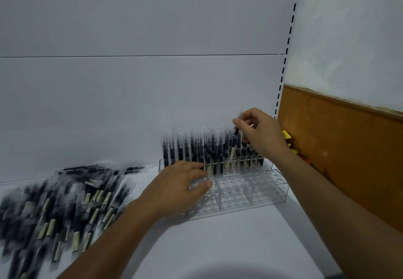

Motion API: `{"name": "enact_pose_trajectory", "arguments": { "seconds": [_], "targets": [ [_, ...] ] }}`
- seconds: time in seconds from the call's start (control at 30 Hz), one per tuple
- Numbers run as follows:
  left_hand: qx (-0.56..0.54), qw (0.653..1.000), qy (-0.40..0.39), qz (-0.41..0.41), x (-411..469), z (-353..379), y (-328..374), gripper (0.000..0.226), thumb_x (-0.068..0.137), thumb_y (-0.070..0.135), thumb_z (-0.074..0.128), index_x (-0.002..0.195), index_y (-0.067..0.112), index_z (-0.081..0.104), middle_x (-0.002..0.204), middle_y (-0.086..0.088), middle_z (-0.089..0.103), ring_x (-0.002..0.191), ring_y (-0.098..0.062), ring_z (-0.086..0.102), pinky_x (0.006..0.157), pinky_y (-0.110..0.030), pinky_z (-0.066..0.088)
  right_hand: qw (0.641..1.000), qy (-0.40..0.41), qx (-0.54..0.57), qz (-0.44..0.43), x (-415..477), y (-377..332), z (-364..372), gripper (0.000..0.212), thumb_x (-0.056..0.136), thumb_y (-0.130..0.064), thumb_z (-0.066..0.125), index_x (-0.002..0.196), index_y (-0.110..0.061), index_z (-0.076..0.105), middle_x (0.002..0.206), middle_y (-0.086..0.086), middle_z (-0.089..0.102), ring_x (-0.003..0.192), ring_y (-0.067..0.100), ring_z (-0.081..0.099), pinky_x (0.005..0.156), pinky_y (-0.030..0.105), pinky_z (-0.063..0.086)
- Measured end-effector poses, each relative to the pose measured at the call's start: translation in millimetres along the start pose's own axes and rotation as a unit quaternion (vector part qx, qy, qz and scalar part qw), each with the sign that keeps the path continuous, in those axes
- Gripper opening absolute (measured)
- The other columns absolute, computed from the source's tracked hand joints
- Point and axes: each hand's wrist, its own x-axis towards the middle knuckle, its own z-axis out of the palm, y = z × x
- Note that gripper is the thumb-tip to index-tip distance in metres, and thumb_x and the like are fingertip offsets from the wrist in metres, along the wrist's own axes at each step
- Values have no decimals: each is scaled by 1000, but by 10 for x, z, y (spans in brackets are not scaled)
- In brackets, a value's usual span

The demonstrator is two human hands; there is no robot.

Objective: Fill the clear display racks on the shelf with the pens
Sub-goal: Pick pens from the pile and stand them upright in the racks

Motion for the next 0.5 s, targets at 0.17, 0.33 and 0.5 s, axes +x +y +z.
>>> {"name": "enact_pose_trajectory", "arguments": {
  "seconds": [0.17, 0.33, 0.5],
  "targets": [
    [0, 1000, -5, -2, 2, -7, 5, 54, 92, 66, 30, 136, 40, 49, 150, 21, 34, 135, -1, 26, 112, -32, 22, 1000, -16, 11, 23, -21, 27, 45, 17, 92, -35, 66, 94, -18, 63, 80, -6, 65, 66, 15, 66, 68, 43, 57],
    [-1, 1000, -6, -2, 6, 3, -1, 55, 92, 67, 30, 135, 41, 50, 150, 21, 34, 136, -2, 26, 111, -32, 21, 991, -104, -81, 6, -148, 90, 159, 17, 91, -40, 64, 91, -24, 59, 78, -6, 66, 68, 15, 63, 67, 39, 56],
    [-4, 1000, -8, -1, 15, -3, -4, 56, 90, 68, 29, 134, 40, 51, 150, 21, 35, 135, -2, 26, 110, -32, 21, 985, -134, -108, -1, -160, 67, 155, 15, 92, -34, 65, 94, -23, 55, 81, -2, 65, 73, 18, 63, 68, 36, 54]
  ]
}}
